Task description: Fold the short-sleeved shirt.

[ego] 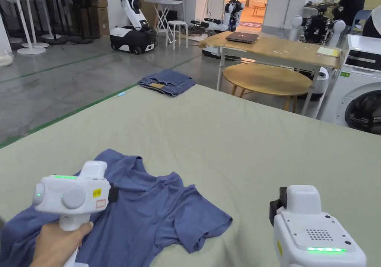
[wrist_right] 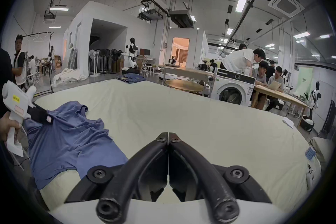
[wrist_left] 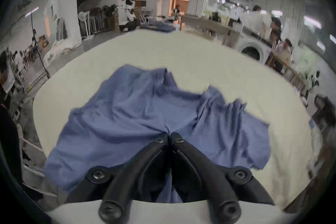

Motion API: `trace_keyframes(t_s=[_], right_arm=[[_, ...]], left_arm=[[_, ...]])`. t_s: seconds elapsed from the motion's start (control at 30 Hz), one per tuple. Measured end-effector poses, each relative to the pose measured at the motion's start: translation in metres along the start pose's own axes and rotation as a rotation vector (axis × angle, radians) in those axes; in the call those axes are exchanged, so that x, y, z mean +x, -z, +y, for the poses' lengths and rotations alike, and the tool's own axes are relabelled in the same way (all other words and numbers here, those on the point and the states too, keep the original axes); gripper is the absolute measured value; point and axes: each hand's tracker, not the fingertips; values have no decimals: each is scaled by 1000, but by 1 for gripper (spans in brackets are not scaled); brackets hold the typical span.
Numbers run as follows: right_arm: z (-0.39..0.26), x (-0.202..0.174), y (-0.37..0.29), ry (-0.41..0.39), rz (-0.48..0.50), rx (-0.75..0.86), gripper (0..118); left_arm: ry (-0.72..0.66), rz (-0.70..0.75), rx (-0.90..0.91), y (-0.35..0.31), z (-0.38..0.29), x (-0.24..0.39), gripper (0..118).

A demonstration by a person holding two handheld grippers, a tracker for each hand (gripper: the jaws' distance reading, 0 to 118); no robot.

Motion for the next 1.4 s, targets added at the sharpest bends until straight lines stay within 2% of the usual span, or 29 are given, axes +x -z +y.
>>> trace_keyframes(t_s=[0.13, 0.4, 0.77, 1.1, 1.23, 1.4], right_arm=[[6, 10, -3, 21, -12, 6, 0], [22, 41, -20, 45, -76, 52, 0], [23, 119, -65, 100, -215, 90, 0], [3, 205, -123, 116, -405, 96, 0], [-14, 233, -144, 135, -467, 70, 0], [-38, 257, -158, 169, -522, 16, 0]], left_arm=[[55, -34, 103, -29, 31, 23, 0], [149, -190, 299, -66, 108, 82, 0], [361, -490, 396, -90, 159, 256, 0], [515, -794, 254, -50, 108, 426, 0], [599, -816, 156, -24, 69, 466, 0], [581, -854, 33, 10, 17, 482, 0]])
